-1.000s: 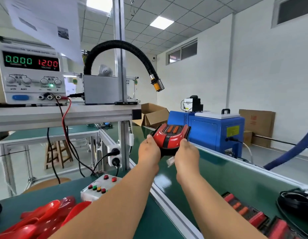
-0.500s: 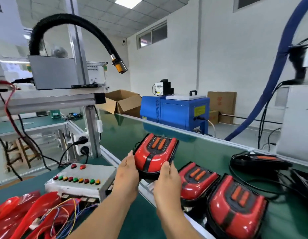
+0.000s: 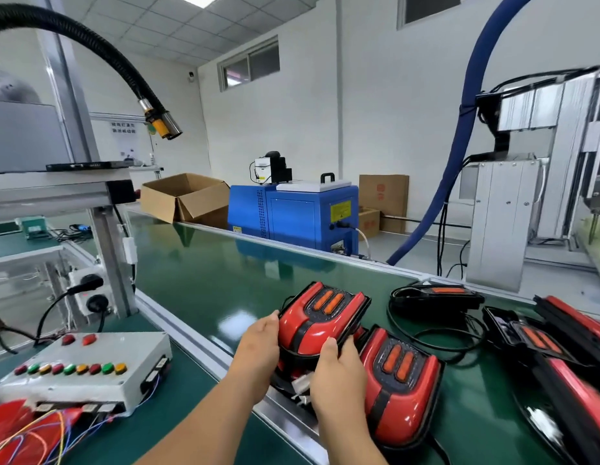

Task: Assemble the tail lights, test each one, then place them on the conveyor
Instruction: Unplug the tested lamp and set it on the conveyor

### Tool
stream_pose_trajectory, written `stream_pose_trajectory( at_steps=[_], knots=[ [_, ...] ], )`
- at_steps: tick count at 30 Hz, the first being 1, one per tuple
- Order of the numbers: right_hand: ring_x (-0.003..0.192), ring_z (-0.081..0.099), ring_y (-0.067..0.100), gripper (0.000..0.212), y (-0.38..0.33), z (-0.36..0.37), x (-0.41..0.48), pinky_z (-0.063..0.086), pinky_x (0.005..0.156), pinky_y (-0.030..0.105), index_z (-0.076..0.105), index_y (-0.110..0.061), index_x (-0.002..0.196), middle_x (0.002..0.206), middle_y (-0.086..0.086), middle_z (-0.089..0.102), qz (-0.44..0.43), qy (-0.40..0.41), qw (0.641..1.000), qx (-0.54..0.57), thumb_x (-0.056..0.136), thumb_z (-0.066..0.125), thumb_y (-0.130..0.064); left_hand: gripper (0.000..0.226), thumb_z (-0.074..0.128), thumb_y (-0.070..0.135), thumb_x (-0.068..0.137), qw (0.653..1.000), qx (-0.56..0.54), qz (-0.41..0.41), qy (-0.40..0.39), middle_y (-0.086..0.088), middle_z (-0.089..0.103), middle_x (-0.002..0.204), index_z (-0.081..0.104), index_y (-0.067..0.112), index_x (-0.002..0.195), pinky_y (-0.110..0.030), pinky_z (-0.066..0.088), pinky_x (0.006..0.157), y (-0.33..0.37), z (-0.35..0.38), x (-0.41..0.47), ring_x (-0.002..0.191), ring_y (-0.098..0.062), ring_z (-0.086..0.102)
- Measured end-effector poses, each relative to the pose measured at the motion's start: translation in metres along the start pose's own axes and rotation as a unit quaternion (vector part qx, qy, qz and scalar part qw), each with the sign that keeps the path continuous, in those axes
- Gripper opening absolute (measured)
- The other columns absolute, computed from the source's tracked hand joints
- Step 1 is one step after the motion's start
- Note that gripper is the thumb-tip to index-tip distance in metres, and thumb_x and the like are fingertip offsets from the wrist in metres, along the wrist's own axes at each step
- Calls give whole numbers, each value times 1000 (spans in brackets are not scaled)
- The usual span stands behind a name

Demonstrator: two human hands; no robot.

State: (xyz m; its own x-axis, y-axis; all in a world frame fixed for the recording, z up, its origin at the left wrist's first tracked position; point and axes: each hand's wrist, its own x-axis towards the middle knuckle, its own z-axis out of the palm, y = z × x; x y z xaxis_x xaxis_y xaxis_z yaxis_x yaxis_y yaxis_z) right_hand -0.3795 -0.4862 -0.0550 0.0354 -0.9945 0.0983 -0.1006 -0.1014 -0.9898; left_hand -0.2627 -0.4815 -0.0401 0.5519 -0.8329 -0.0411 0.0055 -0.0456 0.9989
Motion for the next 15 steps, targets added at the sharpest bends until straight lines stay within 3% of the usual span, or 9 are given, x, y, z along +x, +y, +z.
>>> stream_pose_trajectory(
  at_steps=[3, 7, 10, 12, 15],
  knots=[
    [114, 57, 30, 60, 1, -4, 4, 45, 99, 38, 12, -11, 156, 127, 13, 59, 11, -33, 999, -32, 103, 33, -28, 38, 38, 33, 103, 1000, 29, -6, -9, -16, 74, 94, 70, 13, 98, -47, 54, 88, 0, -4, 4, 87, -27, 70],
    [86, 60, 25, 68, 2, -5, 8, 52, 83, 39, -9, -10, 154, 93, 7, 59, 10, -59, 997, -57, 102, 33, -25, 38, 38, 29, 103, 999, 47, -15, -16, -18, 73, 95, 70, 12, 98, -37, 58, 71, -2, -6, 8, 80, -26, 70],
    [64, 54, 12, 61, 17, 3, 21, 48, 66, 34, 14, -4, 151, 77, -1, 54, 6, -31, 996, -78, 100, 39, -25, 36, 38, 28, 102, 998, 56, -17, -21, -10, 75, 95, 71, 14, 101, -27, 55, 70, -4, -8, 10, 86, -20, 71],
    [62, 54, 10, 54, 29, 10, 29, 52, 66, 37, 29, -7, 142, 74, -5, 51, 10, 4, 997, -73, 96, 40, -32, 36, 41, 29, 101, 998, 52, -16, -27, -3, 76, 87, 74, 16, 94, -17, 50, 58, -4, -9, 9, 76, -11, 71],
    [57, 59, 10, 61, 57, 21, 42, 55, 54, 36, 35, -14, 133, 70, -8, 56, 17, 36, 995, -96, 85, 32, -52, 38, 44, 32, 98, 998, 17, -44, -33, -7, 76, 82, 77, 19, 85, -20, 47, 45, -5, -7, 6, 63, -17, 71]
  ],
)
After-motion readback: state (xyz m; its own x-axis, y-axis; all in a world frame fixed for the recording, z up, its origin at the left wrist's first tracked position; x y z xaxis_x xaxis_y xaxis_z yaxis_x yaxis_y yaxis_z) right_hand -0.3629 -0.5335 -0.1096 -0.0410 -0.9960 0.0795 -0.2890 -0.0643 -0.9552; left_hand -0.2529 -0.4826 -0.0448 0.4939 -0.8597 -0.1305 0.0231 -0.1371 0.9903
